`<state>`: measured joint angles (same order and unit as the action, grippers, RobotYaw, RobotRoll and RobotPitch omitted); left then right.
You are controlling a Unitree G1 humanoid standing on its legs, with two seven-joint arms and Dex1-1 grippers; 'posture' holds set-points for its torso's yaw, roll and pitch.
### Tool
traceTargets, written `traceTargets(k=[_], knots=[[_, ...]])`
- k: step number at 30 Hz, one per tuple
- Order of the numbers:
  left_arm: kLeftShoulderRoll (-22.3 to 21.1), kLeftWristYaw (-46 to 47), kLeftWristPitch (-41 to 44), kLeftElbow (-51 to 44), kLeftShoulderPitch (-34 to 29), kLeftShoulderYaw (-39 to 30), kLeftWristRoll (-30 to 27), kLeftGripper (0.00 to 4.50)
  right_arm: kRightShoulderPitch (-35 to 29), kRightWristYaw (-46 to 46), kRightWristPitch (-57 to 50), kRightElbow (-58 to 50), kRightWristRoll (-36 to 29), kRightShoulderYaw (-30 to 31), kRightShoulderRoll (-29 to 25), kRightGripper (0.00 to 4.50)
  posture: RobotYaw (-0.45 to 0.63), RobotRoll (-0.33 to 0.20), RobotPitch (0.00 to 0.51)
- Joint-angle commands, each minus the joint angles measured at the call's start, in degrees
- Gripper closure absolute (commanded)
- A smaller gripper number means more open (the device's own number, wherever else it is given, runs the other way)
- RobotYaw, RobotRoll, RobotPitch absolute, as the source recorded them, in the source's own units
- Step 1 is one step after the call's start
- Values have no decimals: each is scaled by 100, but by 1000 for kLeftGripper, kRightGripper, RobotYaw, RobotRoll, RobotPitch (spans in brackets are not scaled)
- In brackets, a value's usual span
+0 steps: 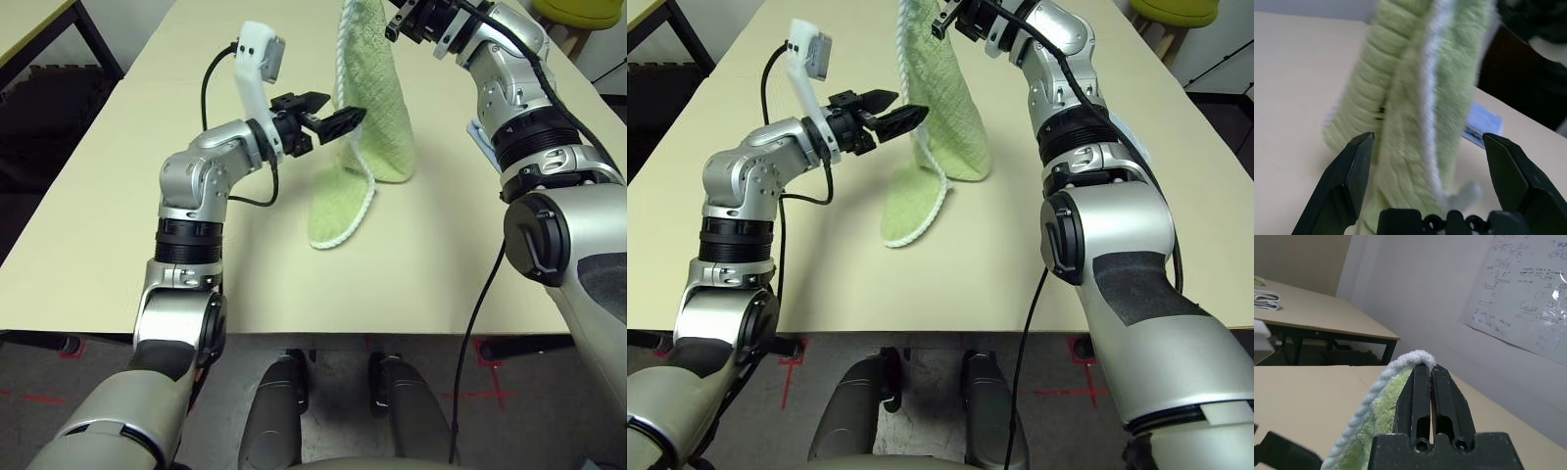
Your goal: Fold the towel and set it aside.
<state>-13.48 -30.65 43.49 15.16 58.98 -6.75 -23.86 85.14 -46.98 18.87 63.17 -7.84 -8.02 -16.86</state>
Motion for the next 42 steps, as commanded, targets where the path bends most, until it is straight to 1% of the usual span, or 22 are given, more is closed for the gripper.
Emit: traceTargets(k=[1, 7, 10, 15, 18, 20, 23, 26, 30, 34, 36, 40, 42], knots=[[116, 397, -210, 475, 129, 32, 247, 0, -2, 33, -18, -147, -65, -32, -32, 4427, 47, 0, 194], [19, 540, -827, 1324, 161, 308, 774, 0, 73, 126, -28, -68, -89, -95, -151, 4427, 40, 0, 192], [-163, 434, -1125, 1618, 126, 398, 995, 0, 141, 204, -15, 11, -73, -125, -296, 4427, 36, 0, 190], [-623, 50, -1435, 1703, -101, 555, 1245, 0, 263, 402, 49, 205, 0, -131, -619, 4427, 32, 0, 188], [-874, -180, -1577, 1704, -251, 659, 1366, 0, 300, 430, 80, 285, 3, -120, -688, 4427, 32, 0, 187], [-1017, -326, -1632, 1707, -351, 687, 1410, 0, 314, 440, 93, 306, 4, -119, -701, 4427, 31, 0, 188], [-1098, -475, -1673, 1722, -422, 680, 1422, 0, 332, 455, 108, 334, 14, -121, -706, 4427, 31, 0, 187], [-1139, -590, -1703, 1716, -462, 703, 1464, 0, 368, 483, 120, 373, 38, -116, -721, 4427, 29, 0, 185], [-1364, -1132, -1534, 1428, -652, 835, 1414, 0, 397, 501, 143, 416, 78, -102, -729, 4427, 29, 0, 184], [-1756, -1876, -939, 859, -909, 918, 1152, 0, 381, 493, 161, 444, 96, -80, -692, 4427, 28, 0, 184], [-1922, -2093, -664, 647, -1013, 921, 1076, 0, 373, 503, 174, 458, 105, -75, -690, 4427, 33, 0, 182], [-2117, -2130, -593, 636, -1200, 943, 1201, 0, 444, 580, 195, 514, 152, -93, -750, 4427, 33, 0, 182], [-2137, -2047, -772, 808, -1221, 946, 1312, 0, 494, 644, 212, 558, 203, -89, -814, 4427, 30, 0, 182]])
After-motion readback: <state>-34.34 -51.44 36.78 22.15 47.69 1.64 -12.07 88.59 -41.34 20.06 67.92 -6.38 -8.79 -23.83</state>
